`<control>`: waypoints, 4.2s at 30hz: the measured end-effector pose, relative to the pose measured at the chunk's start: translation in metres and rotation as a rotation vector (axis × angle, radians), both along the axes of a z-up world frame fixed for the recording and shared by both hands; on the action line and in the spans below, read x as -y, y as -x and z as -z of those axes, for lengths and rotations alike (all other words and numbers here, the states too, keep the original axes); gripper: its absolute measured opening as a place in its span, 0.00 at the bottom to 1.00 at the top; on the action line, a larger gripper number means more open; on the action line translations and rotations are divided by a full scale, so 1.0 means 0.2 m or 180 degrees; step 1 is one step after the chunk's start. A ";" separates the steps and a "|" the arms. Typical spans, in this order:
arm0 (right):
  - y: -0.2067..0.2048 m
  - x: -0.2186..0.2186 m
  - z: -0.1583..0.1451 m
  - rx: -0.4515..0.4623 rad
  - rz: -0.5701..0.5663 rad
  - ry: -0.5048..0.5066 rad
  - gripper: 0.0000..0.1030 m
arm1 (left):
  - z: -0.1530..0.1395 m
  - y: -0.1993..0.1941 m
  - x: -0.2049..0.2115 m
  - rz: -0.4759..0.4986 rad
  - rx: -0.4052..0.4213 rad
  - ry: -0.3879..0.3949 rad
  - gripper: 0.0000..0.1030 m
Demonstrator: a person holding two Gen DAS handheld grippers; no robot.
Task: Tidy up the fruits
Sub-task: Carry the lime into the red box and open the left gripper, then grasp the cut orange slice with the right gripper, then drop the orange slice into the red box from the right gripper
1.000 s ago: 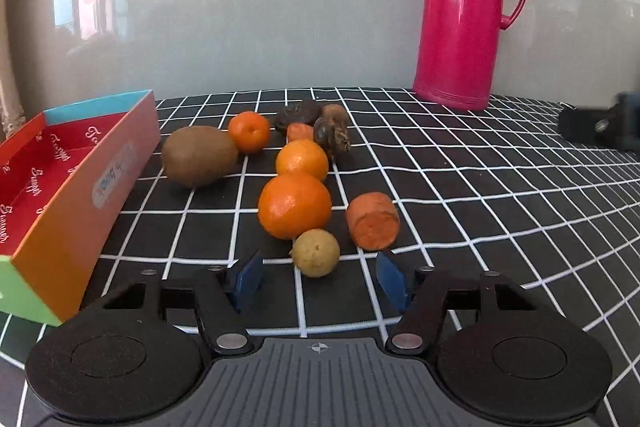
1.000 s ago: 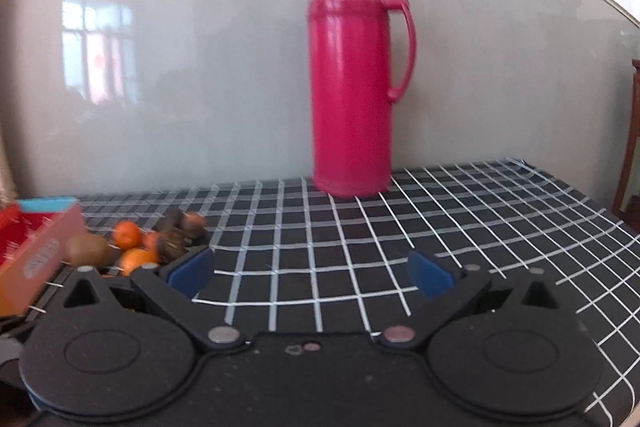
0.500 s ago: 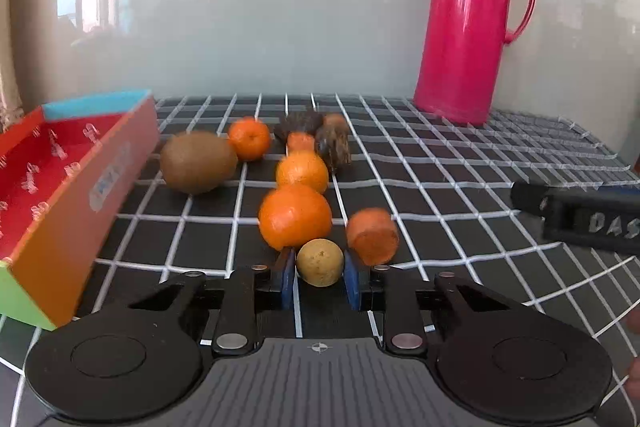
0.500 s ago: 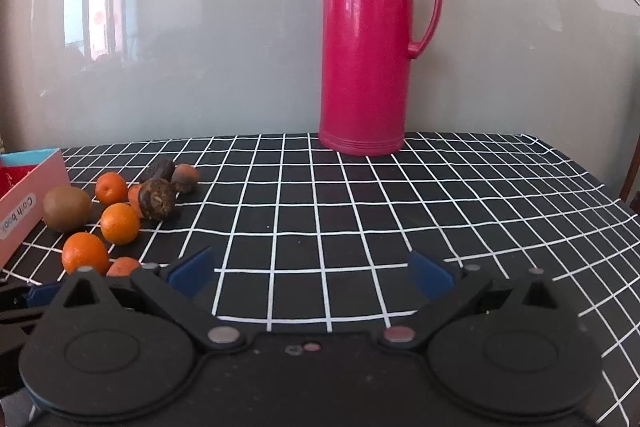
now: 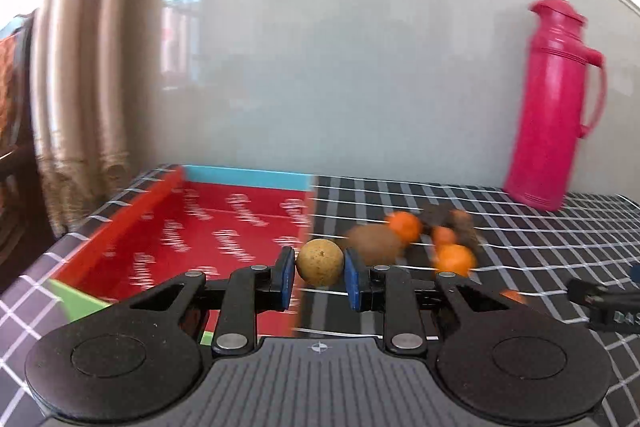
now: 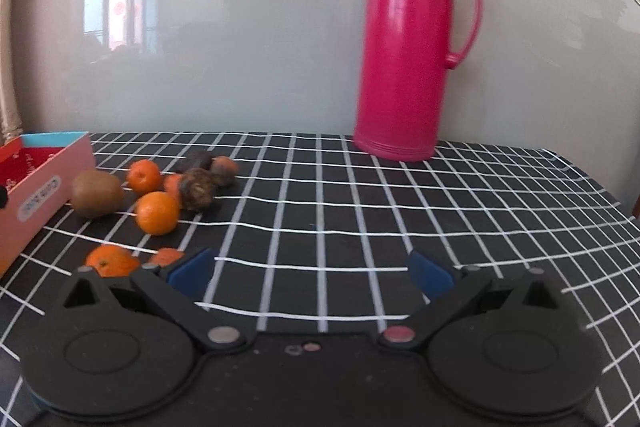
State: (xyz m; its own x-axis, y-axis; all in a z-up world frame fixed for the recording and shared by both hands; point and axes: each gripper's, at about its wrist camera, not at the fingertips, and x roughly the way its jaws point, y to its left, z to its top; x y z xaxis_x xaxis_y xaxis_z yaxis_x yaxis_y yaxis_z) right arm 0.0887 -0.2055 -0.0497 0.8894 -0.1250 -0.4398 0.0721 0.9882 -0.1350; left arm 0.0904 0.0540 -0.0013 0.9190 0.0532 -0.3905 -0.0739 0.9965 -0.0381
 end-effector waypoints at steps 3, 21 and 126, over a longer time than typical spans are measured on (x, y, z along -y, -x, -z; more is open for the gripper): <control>0.00 -0.06 0.01 0.0023 -0.0097 0.0053 1.00 | 0.01 -0.02 -0.10 -0.0163 -0.0029 0.0034 0.26; -0.03 -0.17 0.01 0.0100 -0.0283 0.0099 1.00 | 0.03 -0.01 -0.17 -0.0257 0.0049 0.0017 0.88; -0.03 -0.58 -0.16 0.0316 -0.0635 -0.0165 0.81 | -0.02 0.21 -0.41 -0.0382 0.0043 -0.0011 1.00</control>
